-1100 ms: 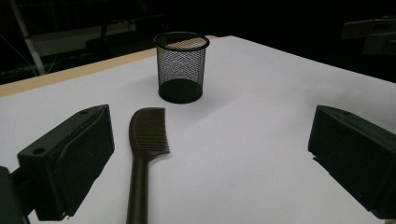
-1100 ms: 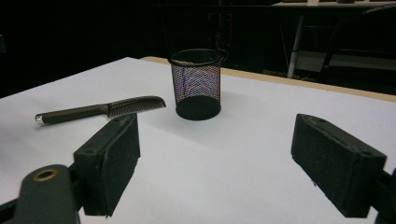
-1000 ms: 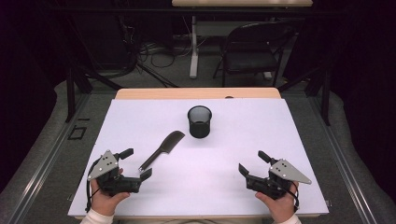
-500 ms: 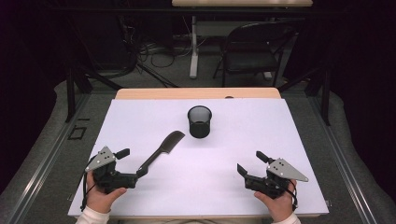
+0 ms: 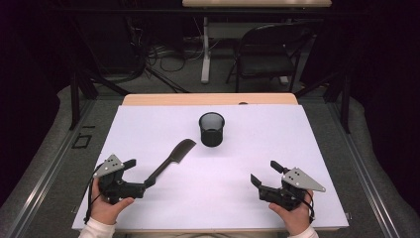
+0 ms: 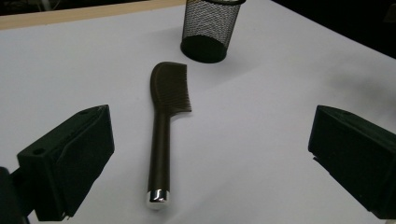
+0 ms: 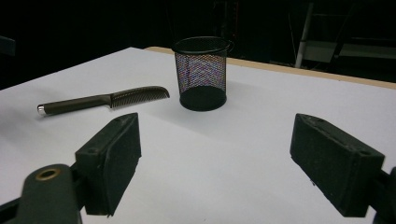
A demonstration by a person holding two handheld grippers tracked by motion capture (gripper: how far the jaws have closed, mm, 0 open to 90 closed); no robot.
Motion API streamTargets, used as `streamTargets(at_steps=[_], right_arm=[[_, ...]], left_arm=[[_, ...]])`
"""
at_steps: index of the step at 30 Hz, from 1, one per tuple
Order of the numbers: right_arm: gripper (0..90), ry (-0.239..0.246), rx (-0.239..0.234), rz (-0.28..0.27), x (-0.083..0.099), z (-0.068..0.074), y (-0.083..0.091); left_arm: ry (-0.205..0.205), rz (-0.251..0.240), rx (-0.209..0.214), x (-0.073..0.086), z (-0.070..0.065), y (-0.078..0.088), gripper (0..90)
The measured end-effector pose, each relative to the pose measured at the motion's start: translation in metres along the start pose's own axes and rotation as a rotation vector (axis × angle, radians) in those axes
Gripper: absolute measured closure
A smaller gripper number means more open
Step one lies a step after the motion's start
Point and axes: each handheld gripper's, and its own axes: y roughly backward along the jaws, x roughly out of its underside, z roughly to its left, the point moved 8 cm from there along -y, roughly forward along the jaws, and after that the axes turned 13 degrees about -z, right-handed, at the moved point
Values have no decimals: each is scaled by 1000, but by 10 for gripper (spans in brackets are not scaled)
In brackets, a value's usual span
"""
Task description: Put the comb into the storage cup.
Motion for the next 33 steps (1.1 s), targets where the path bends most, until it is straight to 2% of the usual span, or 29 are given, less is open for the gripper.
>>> streamTargets(at_steps=[9,19,22,27,33], right_arm=[[169,-1,5,17,3,-2,-1],[174,2,14,25,5,-4,-2],[175,-3,17,24,5,-4,-2],[176,-6,17,30,6,-5,-2],[176,-7,16,33,7,-4,-2]], left_arm=[[5,66,-34,7,6,-3,4],[20,126,-23,12,6,-7,4],[11,153,-20,9,4,-11,4],[-44,218,-24,5,4,-18,5],[-30,258,-25,-1,8,-23,6]])
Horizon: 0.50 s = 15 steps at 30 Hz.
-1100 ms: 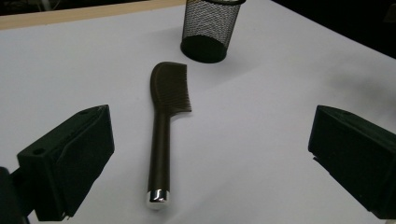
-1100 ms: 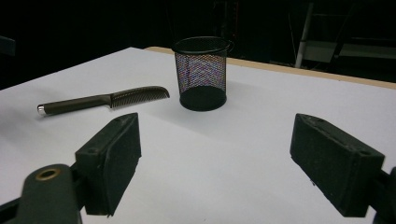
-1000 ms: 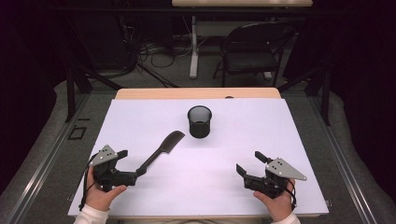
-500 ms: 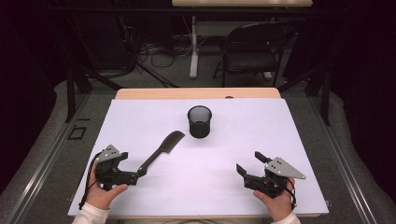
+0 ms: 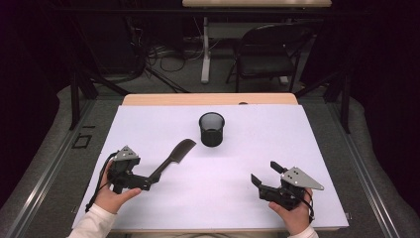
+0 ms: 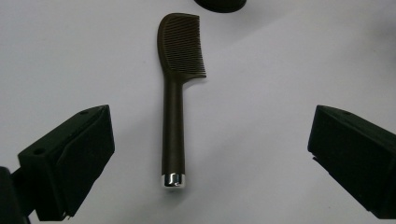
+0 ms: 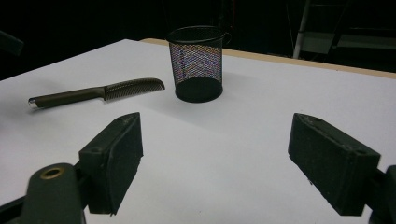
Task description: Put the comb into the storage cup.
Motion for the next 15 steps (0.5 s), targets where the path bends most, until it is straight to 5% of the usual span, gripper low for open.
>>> streamTargets(at_steps=[15], right_arm=[[176,4,4,2,1,-1,1]], left_arm=[[55,47,4,-21,13,-3,26]])
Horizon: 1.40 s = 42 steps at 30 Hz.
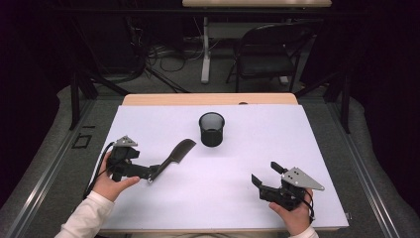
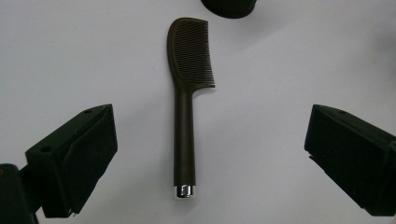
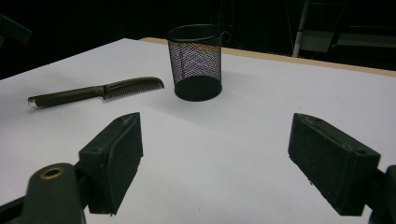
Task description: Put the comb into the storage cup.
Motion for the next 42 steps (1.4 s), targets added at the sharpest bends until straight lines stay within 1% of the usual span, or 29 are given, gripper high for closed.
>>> streamTargets(at_steps=[3,4,10,14,18,20,23,25,27,29,32,39,40,42], right_arm=[[176,0,0,3,0,0,0],[176,-1,-1,3,0,-1,0],[176,1,-4,7,1,0,0],[177,-4,0,4,1,-1,-1],[177,-4,-1,10,2,-1,0],[177,-3,-1,10,2,-1,-1],[177,-7,-2,12,2,-1,-1],[177,-1,-5,9,2,-1,-1],[177,-4,-5,14,3,-1,-1],[177,-2,-7,15,3,-1,-1],[177,-3,-8,13,3,-1,-1],[177,3,-11,18,4,-1,-2],[177,-8,-10,21,4,0,-2],[178,-7,-10,21,4,0,-2]], left_arm=[[5,13,-2,-2,1,0,27],[-1,19,-8,-4,3,-1,28],[-13,51,-13,-8,4,-4,39],[-3,68,-18,-10,5,-8,47],[-8,105,-34,-11,8,-11,80],[-7,108,-42,-12,9,-13,91],[-5,110,-42,-14,10,-15,95],[-8,113,-44,-15,10,-16,101],[-11,116,-59,-17,11,-18,126],[-11,128,-60,-17,12,-20,136],[-15,128,-67,-17,13,-22,137],[-16,157,-71,-16,15,-30,149],[-21,164,-69,-15,15,-30,149],[-13,180,-64,-14,15,-32,149]])
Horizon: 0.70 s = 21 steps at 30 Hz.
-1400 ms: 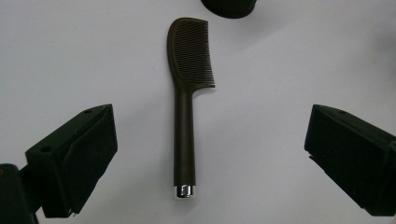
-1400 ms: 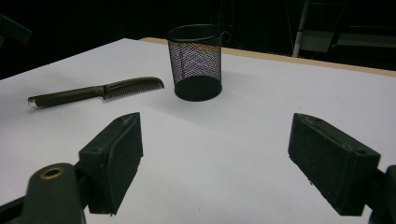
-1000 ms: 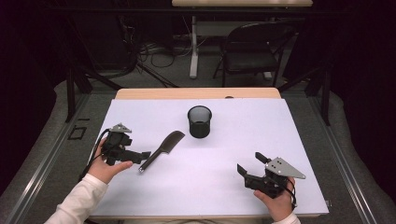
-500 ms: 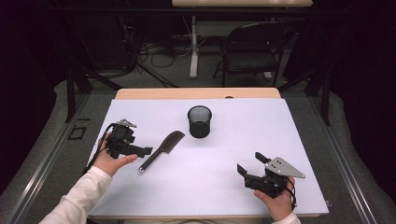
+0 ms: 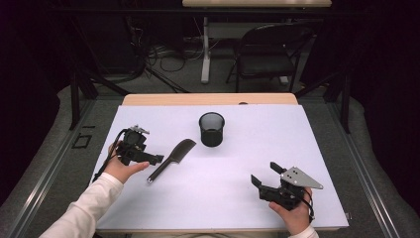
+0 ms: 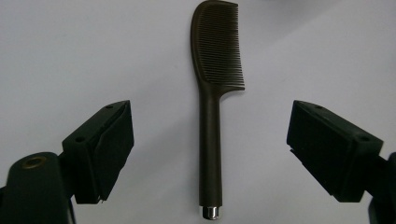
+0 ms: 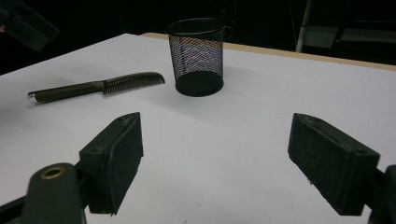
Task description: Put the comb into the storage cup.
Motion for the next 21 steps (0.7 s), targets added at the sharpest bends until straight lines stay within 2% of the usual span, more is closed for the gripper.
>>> streamTargets(at_steps=[14,21], right_arm=[[178,8,-5,5,1,0,0],[178,5,-6,4,1,0,-1]], left_arm=[[-12,66,6,5,-4,-11,157],[-2,93,-4,6,-5,-14,157]])
